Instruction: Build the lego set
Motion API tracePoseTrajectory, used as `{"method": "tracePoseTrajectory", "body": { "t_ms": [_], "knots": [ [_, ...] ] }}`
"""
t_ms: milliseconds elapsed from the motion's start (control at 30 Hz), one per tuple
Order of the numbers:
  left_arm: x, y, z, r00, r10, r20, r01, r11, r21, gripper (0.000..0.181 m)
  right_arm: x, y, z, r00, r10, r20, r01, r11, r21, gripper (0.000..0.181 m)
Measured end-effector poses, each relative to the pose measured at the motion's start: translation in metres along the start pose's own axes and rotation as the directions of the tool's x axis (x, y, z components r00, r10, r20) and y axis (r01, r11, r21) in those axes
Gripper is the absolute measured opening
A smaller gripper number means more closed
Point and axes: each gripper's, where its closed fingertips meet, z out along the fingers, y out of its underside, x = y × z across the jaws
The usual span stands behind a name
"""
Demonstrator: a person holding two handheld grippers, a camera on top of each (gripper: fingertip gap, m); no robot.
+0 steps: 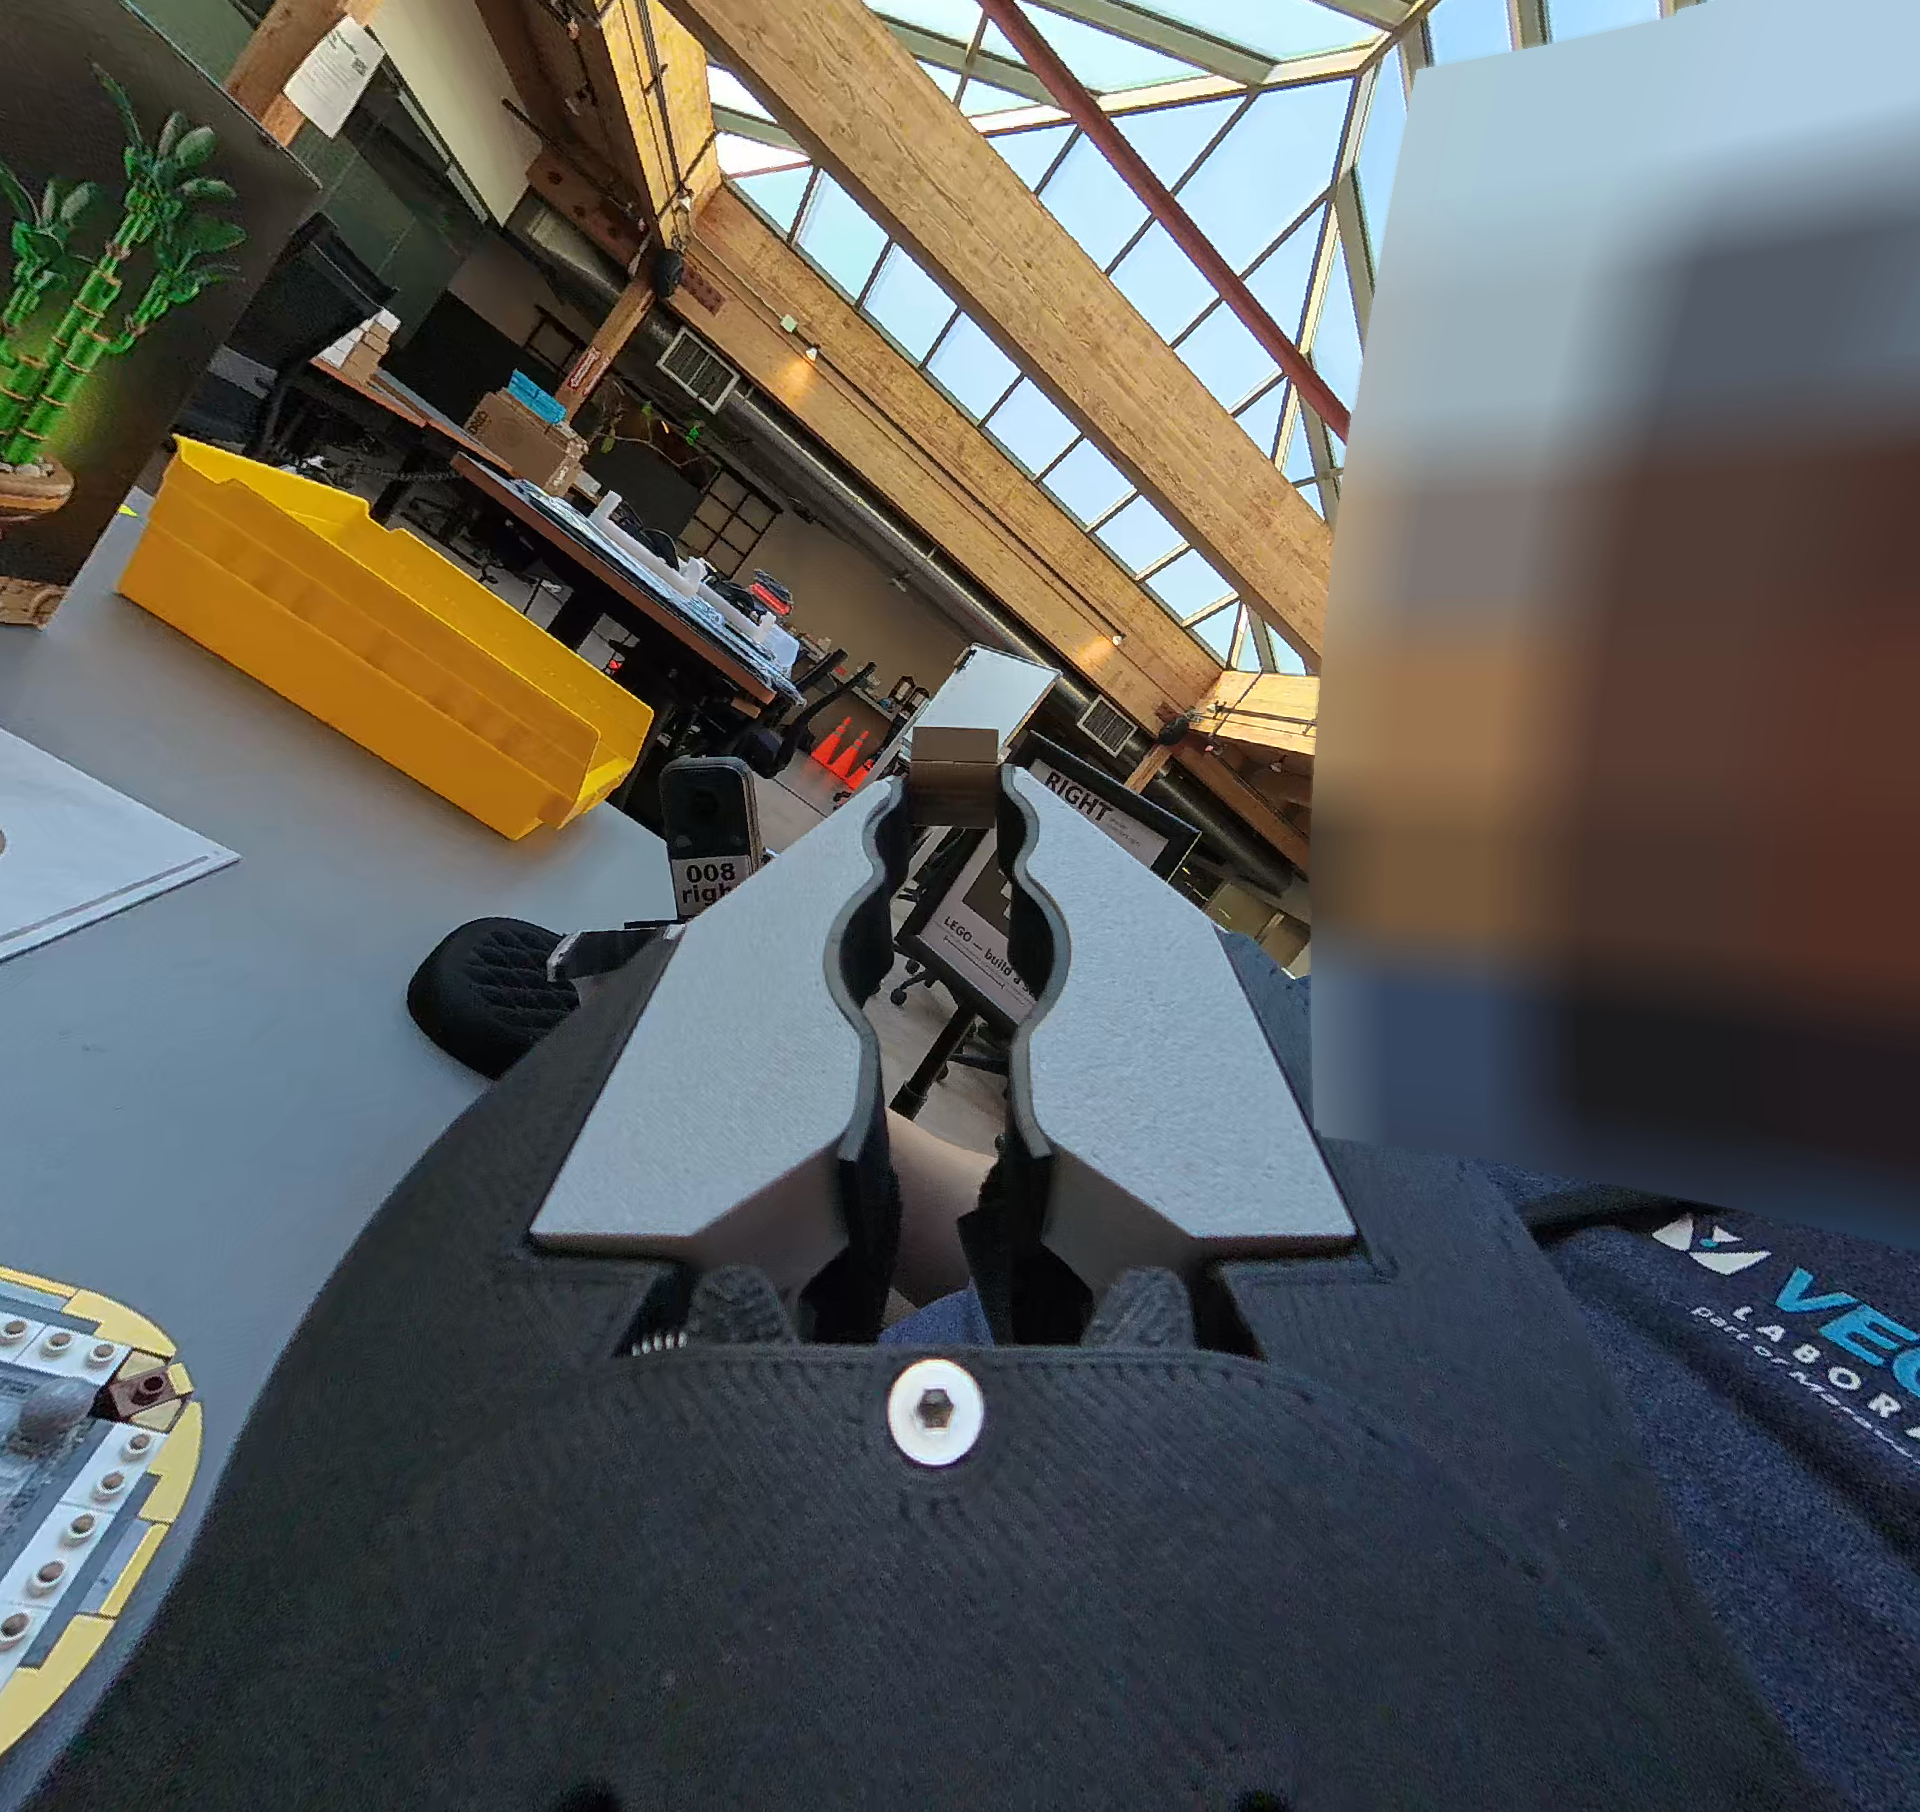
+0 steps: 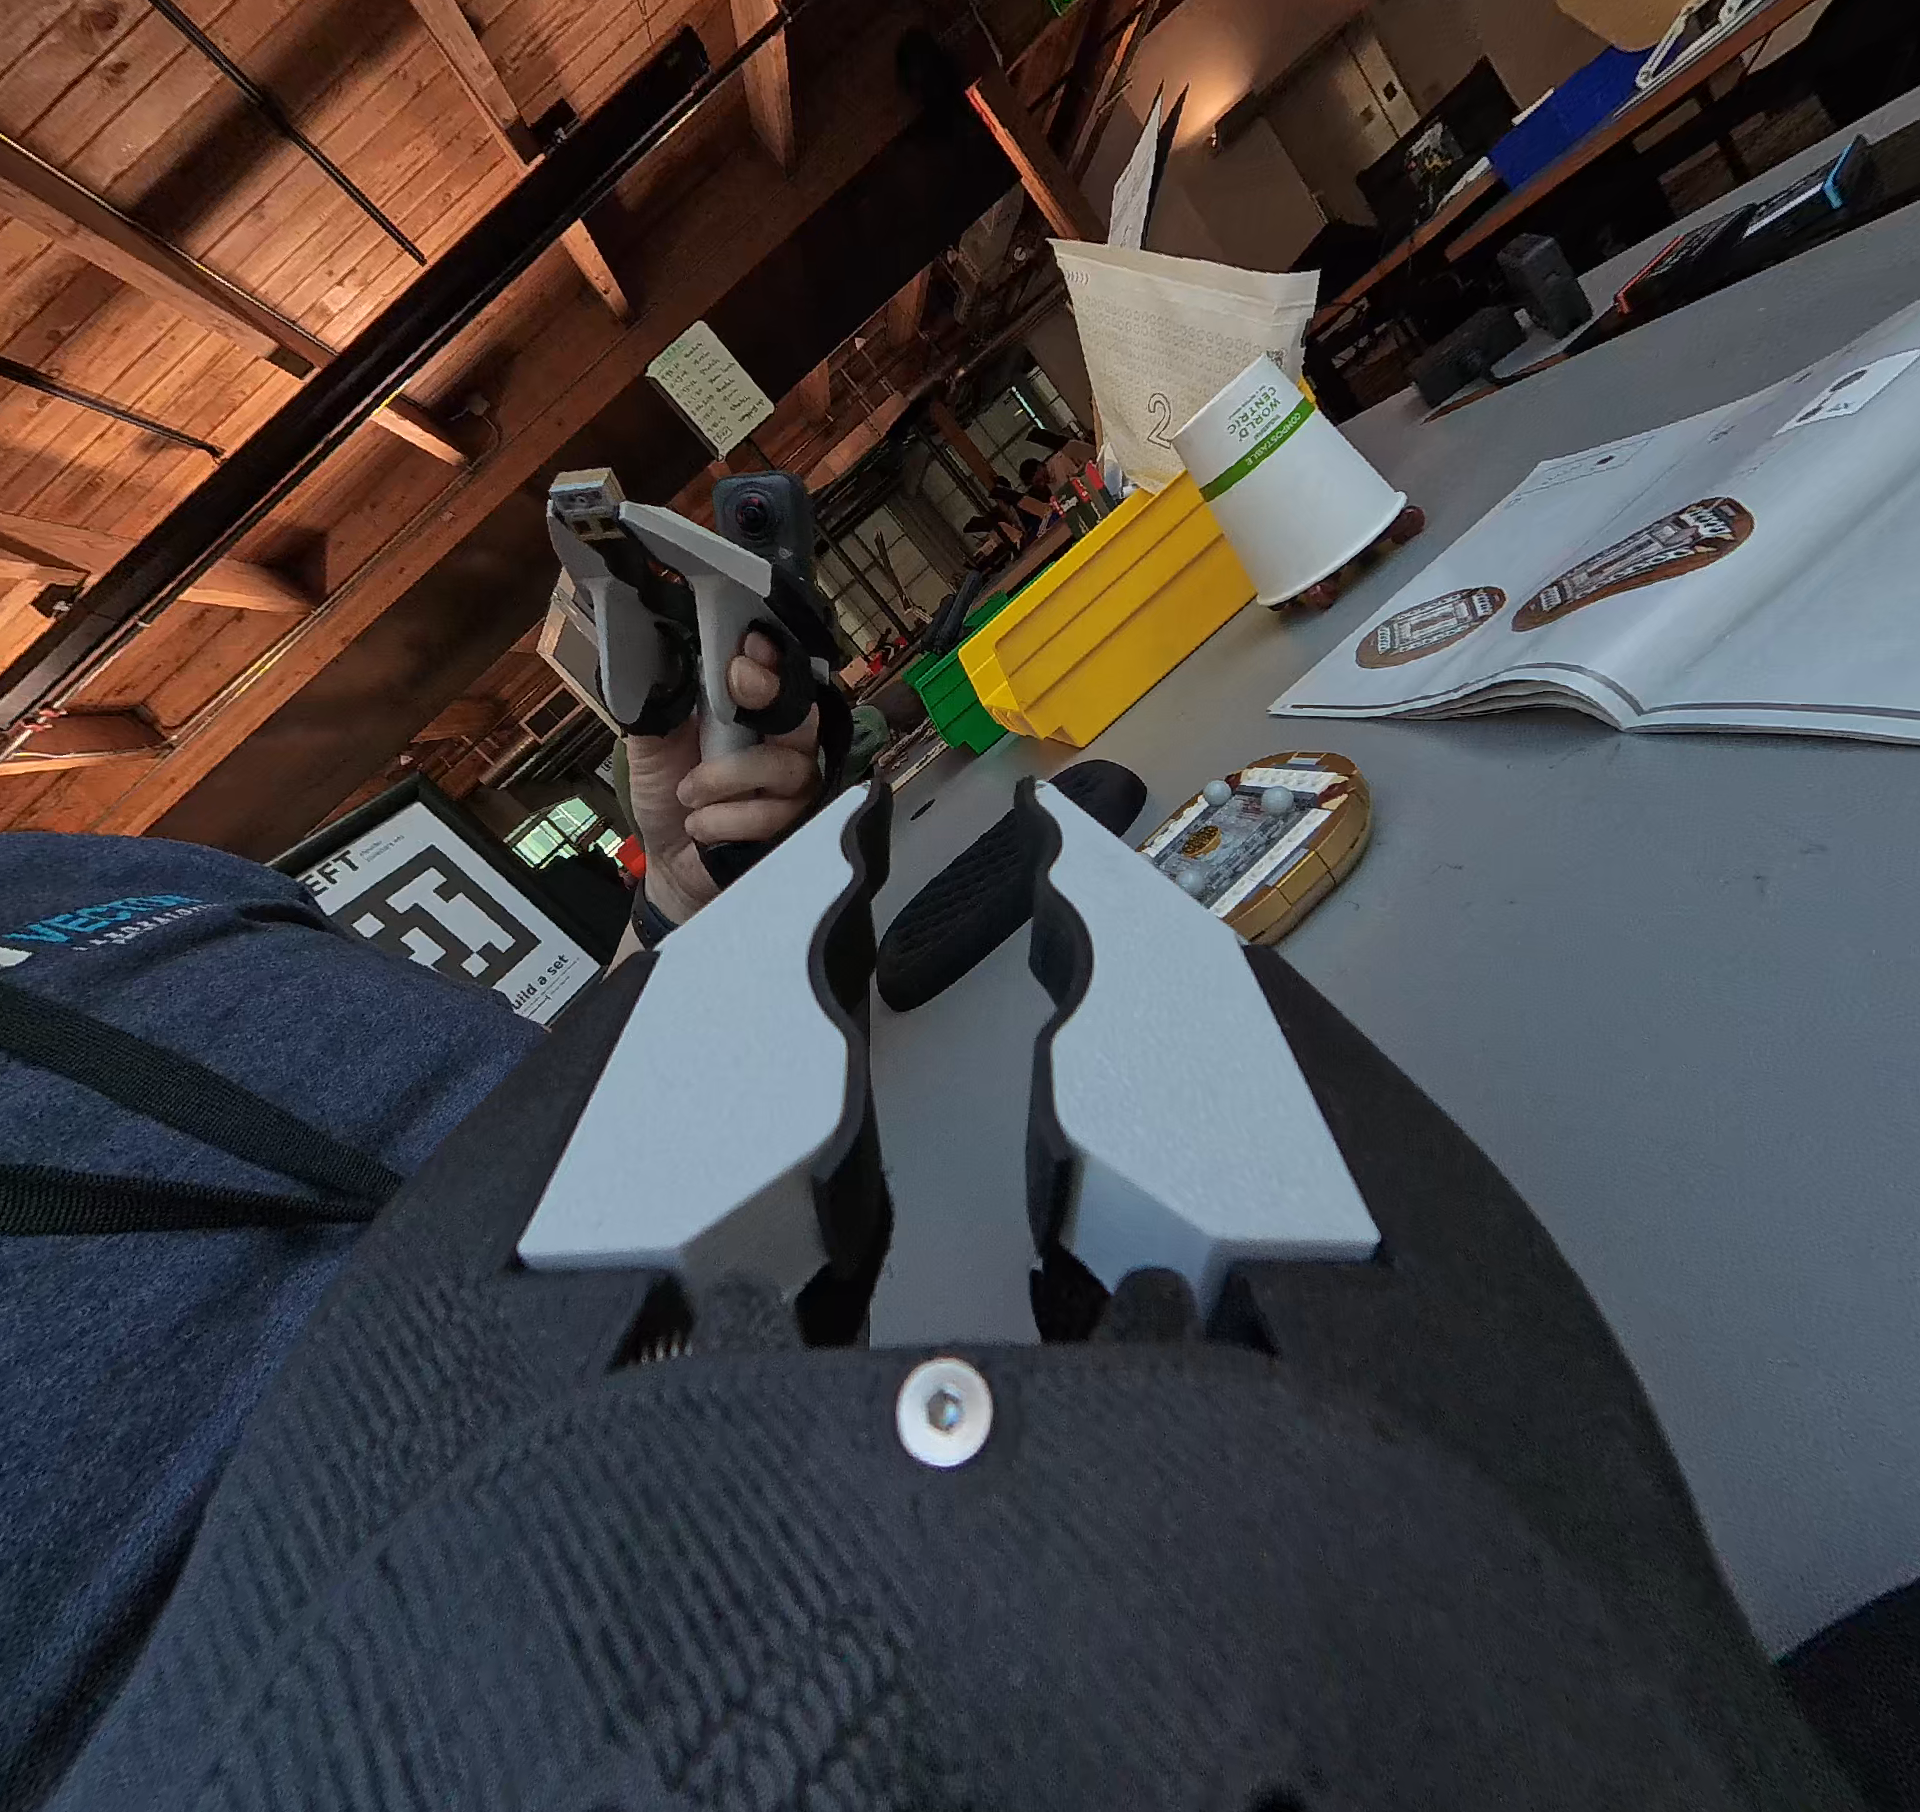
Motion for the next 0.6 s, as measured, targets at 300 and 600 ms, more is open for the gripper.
{"method": "tracePoseTrajectory", "body": {
  "t_ms": [300,600],
  "knots": [
    [0.009,-0.004,-0.005,0.997,0.071,-0.003,-0.072,0.997,-0.01,0.014,0.0,0.001,0.001,1.0,0.0,-0.005,0.0,1.0,-0.007,0.023],
    [0.017,0.001,-0.006,0.993,0.11,-0.035,-0.111,0.993,-0.049,0.014,0.001,0.006,0.003,1.0,-0.02,-0.022,0.019,0.999,-0.034,0.023]
  ]
}}
